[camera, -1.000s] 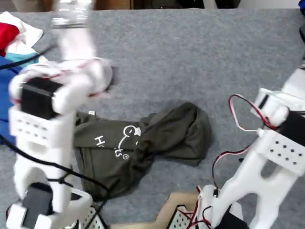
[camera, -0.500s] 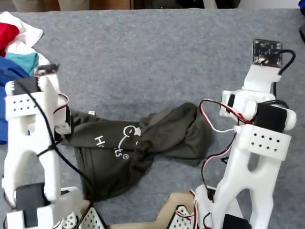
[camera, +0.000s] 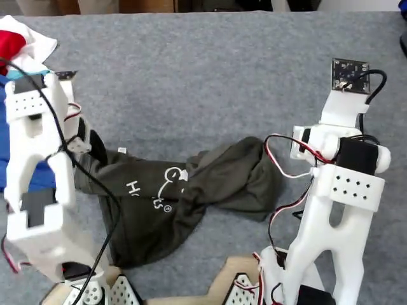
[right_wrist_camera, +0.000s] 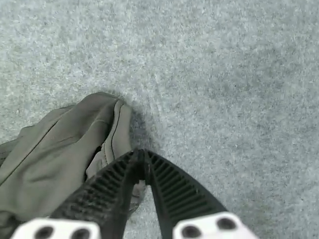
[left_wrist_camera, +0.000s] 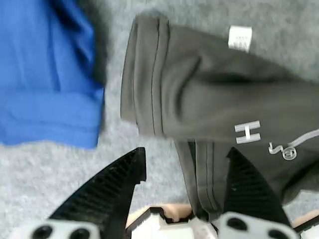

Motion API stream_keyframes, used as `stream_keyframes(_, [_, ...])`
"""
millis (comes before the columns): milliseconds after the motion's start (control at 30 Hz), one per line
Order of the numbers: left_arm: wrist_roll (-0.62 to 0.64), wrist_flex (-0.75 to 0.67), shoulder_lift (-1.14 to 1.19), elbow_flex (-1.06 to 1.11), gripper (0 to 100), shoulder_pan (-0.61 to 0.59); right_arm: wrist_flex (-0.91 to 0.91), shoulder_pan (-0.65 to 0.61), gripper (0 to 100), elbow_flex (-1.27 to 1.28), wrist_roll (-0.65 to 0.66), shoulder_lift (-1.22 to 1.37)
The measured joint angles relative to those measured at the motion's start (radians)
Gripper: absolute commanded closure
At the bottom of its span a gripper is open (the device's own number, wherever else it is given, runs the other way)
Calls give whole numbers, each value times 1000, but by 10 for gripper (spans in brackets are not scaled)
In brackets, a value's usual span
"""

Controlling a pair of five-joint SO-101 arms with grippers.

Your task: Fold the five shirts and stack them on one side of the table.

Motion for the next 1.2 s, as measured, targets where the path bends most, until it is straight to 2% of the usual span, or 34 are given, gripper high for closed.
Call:
stream_keyframes(167, [0, 0, 147, -87, 927, 0, -12, 0, 991, 0, 0, 0])
stream_keyframes(300, [0, 0, 172, -101, 949, 0, -12, 0, 991, 0, 0, 0])
stream_keyframes(533, [0, 0, 172, -127, 943, 0, -15, 0, 991, 0, 0, 0])
stream_keyframes(800, [0, 0, 180, -175, 747, 0, -15, 0, 991, 0, 0, 0])
stream_keyframes(1100, [51, -115, 252, -176, 748, 0, -15, 0, 991, 0, 0, 0])
stream_keyframes(1200, [60, -120, 325, -176, 829, 0, -32, 0, 991, 6, 0, 0])
